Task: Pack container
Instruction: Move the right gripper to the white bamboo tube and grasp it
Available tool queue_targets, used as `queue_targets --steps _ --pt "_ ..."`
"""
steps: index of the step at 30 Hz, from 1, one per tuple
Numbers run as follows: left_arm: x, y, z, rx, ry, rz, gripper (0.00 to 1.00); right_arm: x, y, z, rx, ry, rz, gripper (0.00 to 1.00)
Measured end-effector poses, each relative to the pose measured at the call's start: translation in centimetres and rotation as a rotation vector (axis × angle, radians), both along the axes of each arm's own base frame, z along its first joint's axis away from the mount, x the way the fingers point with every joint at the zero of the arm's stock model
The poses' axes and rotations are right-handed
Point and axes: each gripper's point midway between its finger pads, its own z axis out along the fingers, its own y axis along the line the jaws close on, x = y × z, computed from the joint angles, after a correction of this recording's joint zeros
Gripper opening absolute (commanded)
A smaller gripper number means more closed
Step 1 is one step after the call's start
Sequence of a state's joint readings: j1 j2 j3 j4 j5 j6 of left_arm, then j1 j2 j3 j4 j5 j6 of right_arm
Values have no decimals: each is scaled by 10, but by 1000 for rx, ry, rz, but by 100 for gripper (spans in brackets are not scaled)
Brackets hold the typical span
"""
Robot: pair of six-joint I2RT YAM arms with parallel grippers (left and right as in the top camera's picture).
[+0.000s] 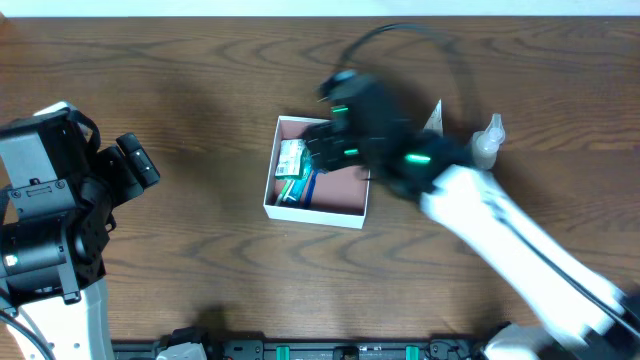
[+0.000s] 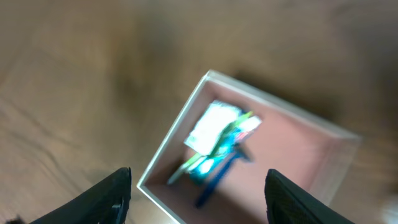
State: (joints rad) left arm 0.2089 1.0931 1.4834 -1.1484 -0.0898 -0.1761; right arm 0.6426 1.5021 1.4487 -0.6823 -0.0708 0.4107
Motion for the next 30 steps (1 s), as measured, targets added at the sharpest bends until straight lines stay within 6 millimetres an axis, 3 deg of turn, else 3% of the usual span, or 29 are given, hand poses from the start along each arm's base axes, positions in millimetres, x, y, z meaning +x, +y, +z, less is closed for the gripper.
queue_targets --steps 3,5,6,10,15,21,24,29,30 --pt "0 0 0 0 0 0 98 -1 -56 40 5 -64 -96 63" --pt "0 0 0 0 0 0 98 -2 -99 49 -33 -70 -191 63" --pt "0 0 0 0 0 0 98 -2 -109 47 -51 -66 -213 64" --pt "0 0 0 0 0 0 98 1 -140 19 -162 22 -278 66" --pt "0 0 0 0 0 0 98 19 -158 -23 -279 111 -328 67" --pt "0 0 0 0 0 0 98 38 -179 -49 -339 163 -389 63" --pt "0 0 0 0 0 0 98 44 -183 -65 -354 199 -392 50" --pt "0 0 0 0 0 0 98 53 -178 -87 -366 239 -368 1" --pt "0 0 0 0 0 0 98 54 -177 -89 -363 238 -364 1"
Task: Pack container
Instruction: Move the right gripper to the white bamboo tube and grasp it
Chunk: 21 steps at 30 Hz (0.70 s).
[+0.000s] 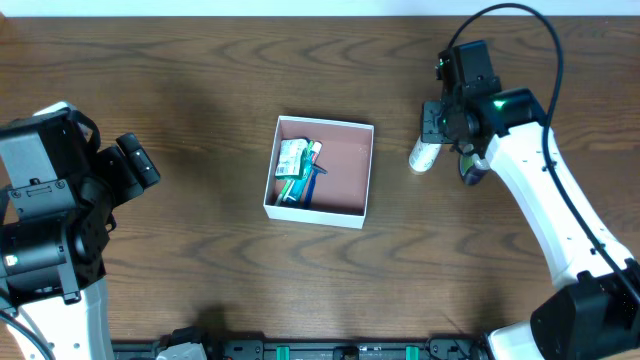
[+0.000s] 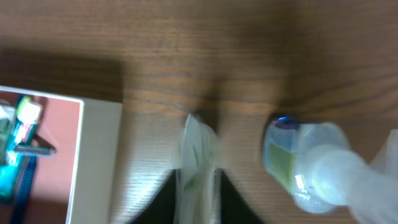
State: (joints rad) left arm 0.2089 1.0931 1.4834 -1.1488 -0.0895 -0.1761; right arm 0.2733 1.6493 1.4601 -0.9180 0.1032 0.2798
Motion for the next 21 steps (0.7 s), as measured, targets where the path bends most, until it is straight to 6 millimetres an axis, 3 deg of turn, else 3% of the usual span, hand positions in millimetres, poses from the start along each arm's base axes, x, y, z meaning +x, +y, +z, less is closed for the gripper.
queue_targets --steps 6,9,12,15,18,21 --pt "0 0 0 0 0 0 98 1 0 3 5 -12 -3 1" --pt "0 0 0 0 0 0 98 -4 1 15 18 -37 2 1" --pt "0 0 0 0 0 0 98 -17 2 50 46 -117 14 1" --pt "0 0 0 0 0 0 98 -40 10 101 89 -232 54 1" --pt "0 0 0 0 0 0 98 -66 30 144 140 -339 131 1" --pt "0 0 0 0 0 0 98 -85 53 165 194 -383 205 1"
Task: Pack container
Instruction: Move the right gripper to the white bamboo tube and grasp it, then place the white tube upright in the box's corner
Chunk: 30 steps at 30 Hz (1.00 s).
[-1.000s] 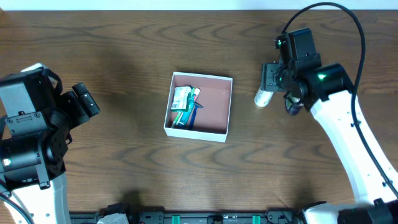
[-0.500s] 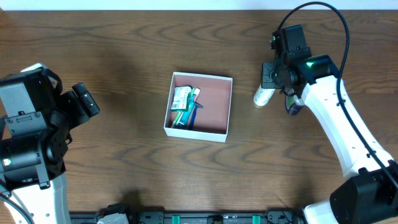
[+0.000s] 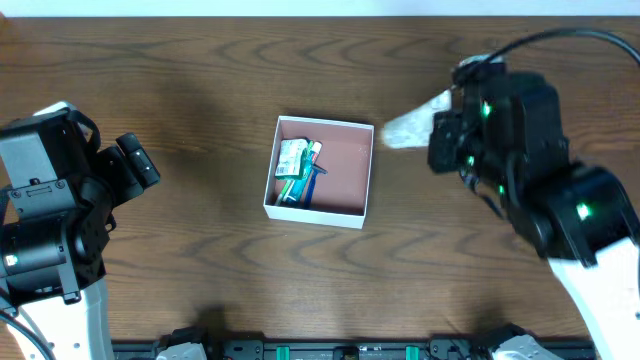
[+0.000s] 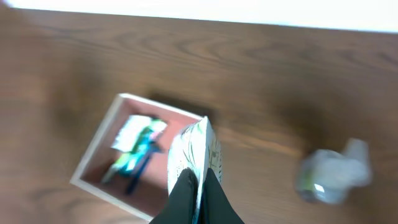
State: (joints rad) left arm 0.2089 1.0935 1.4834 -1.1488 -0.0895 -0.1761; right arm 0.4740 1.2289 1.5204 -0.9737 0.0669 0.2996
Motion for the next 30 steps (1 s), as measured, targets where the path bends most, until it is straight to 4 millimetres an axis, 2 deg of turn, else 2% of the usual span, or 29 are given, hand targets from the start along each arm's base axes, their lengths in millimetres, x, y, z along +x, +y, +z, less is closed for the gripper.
queue_targets --steps 2,6,9,12,15,19,25,30 --pt "0 0 0 0 0 0 98 -5 17 -3 6 14 46 1" --pt "0 0 0 0 0 0 98 1 50 -40 -36 115 102 1" --pt "0 0 0 0 0 0 98 17 70 -74 -67 185 118 1" --pt "0 0 0 0 0 0 98 42 87 -104 -85 205 114 1" --pt "0 0 0 0 0 0 98 59 94 -129 -109 227 100 1" --pt "0 0 0 0 0 0 98 68 89 -158 -147 279 77 1" --pt "0 0 0 0 0 0 98 86 73 -156 -162 245 38 1" --pt "0 0 0 0 0 0 98 92 72 -154 -173 219 47 2"
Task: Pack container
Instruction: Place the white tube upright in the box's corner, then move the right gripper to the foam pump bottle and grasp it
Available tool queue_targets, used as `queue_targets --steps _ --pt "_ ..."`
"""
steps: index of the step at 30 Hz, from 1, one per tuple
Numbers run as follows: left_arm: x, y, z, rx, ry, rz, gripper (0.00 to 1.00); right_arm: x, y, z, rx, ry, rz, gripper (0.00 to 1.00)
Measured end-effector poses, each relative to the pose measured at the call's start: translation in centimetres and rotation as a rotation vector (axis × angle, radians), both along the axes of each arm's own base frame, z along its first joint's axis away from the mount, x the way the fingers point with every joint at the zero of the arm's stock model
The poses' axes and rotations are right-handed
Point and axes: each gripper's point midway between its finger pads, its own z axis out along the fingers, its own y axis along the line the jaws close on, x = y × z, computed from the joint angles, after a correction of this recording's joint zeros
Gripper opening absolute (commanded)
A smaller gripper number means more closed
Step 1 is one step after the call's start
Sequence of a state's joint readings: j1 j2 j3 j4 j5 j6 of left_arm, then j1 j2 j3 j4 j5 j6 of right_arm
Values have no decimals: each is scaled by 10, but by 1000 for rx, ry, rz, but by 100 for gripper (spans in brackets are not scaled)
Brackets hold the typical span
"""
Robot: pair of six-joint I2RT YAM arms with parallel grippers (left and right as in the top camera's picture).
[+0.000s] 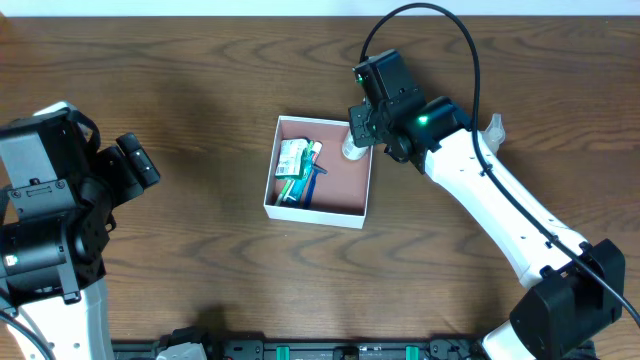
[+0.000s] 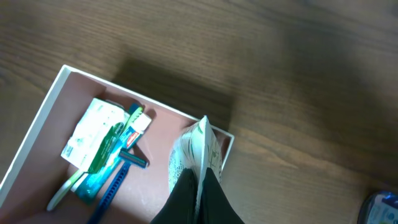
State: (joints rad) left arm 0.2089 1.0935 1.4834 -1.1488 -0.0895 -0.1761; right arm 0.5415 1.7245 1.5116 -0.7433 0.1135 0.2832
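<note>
A white box with a pink floor (image 1: 337, 175) (image 2: 50, 115) sits mid-table. In its left half lie a white-green packet (image 1: 291, 156) (image 2: 87, 129), a toothbrush (image 2: 109, 149) and a blue razor (image 2: 112, 183). My right gripper (image 1: 357, 138) (image 2: 198, 186) is shut on a white printed sachet (image 1: 355, 146) (image 2: 194, 152), held over the box's far right corner. My left gripper (image 1: 135, 160) rests at the table's left, far from the box; whether it is open or shut cannot be told.
A clear plastic bottle (image 1: 492, 127) (image 2: 382, 208) lies on the wood right of the box, partly behind my right arm. Dark wooden table (image 1: 200, 280) surrounds the box. The left arm's base stands at the left edge.
My right gripper, still shut on the sachet, has moved left from beside the box to over the box's far right corner. The left arm has not moved.
My right gripper was open over the box, which held the packet, toothbrush and razor. Then it was to the right of the box, around the sachet next to the bottle. Then it held the sachet off the table, and now over the box's corner.
</note>
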Motion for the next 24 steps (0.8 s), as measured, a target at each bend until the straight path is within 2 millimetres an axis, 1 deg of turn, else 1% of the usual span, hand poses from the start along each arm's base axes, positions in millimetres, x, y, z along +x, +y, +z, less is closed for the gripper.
queue_targets --steps 1,3,4,5,6,9,12,14,15,17,19,20,22,23,24 --pt "0 0 0 0 0 0 98 0 0 0 -2 0 3 11" --pt "0 0 0 0 0 0 98 0 0 0 -4 -2 7 52" --pt "0 0 0 0 0 0 98 1 0 0 -6 -5 11 67" --pt "0 0 0 0 0 0 98 1 0 0 -8 -7 14 88" --pt "0 0 0 0 0 0 98 1 0 0 -8 -6 15 99" --pt "0 0 0 0 0 0 98 0 0 1 -14 -7 21 99" --pt "0 0 0 0 0 0 98 -1 -1 8 -6 -21 23 99" --pt "0 0 0 0 0 0 98 -5 -3 25 13 -53 23 99" --pt "0 0 0 0 0 0 98 -8 -6 38 26 -77 21 99" --pt "0 0 0 0 0 0 98 -17 -14 71 64 -143 15 99" --pt "0 0 0 0 0 0 98 -29 -28 106 100 -209 -1 99" --pt "0 0 0 0 0 0 98 -36 -40 123 116 -240 -18 99" --pt "0 0 0 0 0 0 98 -46 -67 145 128 -276 -67 99" --pt "0 0 0 0 0 0 98 -49 -83 152 128 -285 -104 99" --pt "0 0 0 0 0 0 98 -51 -99 154 121 -282 -142 99"
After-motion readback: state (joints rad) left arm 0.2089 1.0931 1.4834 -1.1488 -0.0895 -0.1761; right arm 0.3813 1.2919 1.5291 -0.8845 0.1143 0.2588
